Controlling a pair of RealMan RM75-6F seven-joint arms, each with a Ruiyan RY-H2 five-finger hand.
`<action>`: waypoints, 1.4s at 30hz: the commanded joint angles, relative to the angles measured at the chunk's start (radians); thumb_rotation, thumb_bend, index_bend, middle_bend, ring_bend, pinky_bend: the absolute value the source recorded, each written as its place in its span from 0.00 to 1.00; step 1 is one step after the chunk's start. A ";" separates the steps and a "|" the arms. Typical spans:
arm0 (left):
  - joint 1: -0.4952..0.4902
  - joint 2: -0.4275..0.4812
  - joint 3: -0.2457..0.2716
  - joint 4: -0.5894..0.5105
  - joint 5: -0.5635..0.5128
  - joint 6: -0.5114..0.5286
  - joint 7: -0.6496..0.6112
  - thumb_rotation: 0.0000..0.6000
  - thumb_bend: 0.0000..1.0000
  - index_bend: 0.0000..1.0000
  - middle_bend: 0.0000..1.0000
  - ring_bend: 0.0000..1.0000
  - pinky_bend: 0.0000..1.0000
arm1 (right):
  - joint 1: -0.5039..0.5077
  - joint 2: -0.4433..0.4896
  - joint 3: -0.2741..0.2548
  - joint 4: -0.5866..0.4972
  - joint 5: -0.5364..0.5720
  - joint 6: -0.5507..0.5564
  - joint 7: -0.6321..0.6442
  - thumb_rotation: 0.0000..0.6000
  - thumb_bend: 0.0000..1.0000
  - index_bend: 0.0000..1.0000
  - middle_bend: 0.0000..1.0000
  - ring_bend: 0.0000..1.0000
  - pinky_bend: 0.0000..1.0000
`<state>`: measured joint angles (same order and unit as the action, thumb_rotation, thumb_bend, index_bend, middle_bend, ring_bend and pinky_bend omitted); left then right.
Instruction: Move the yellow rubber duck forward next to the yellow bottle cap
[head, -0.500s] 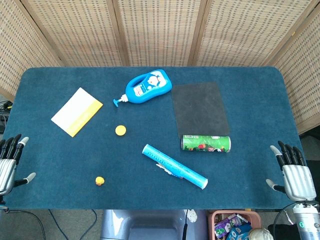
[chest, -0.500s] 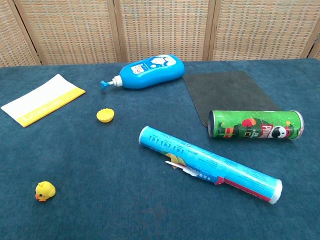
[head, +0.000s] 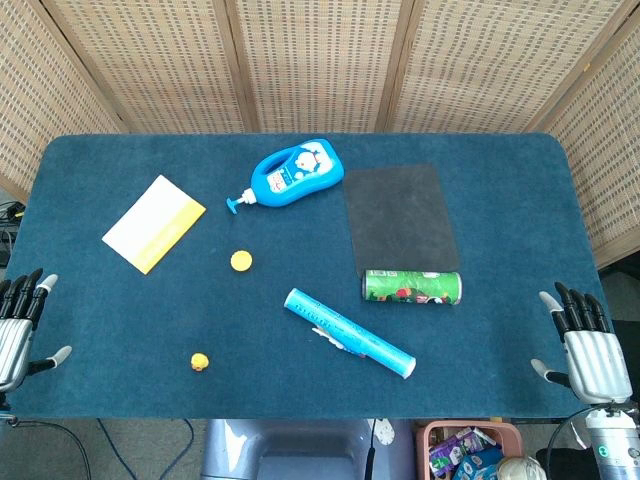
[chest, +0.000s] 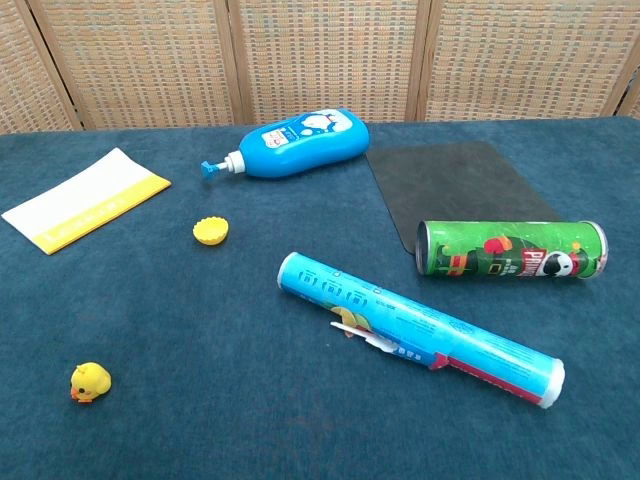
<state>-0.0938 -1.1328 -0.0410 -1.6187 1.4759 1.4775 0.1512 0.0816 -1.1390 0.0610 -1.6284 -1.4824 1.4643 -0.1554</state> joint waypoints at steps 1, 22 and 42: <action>-0.003 -0.001 0.000 0.002 -0.002 -0.006 -0.001 1.00 0.07 0.00 0.00 0.00 0.00 | 0.003 -0.002 0.002 -0.001 0.005 -0.007 -0.005 1.00 0.10 0.00 0.00 0.00 0.00; -0.107 -0.037 0.072 -0.112 0.131 -0.176 0.146 1.00 0.19 0.27 0.00 0.00 0.00 | -0.005 0.007 0.001 0.004 0.012 -0.001 0.027 1.00 0.10 0.00 0.00 0.00 0.00; -0.230 -0.228 0.056 -0.121 -0.031 -0.404 0.428 1.00 0.26 0.38 0.00 0.00 0.00 | -0.003 0.017 0.007 0.017 0.020 -0.011 0.085 1.00 0.10 0.00 0.00 0.00 0.00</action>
<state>-0.3163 -1.3523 0.0181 -1.7435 1.4546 1.0810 0.5687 0.0786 -1.1219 0.0675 -1.6120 -1.4621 1.4525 -0.0707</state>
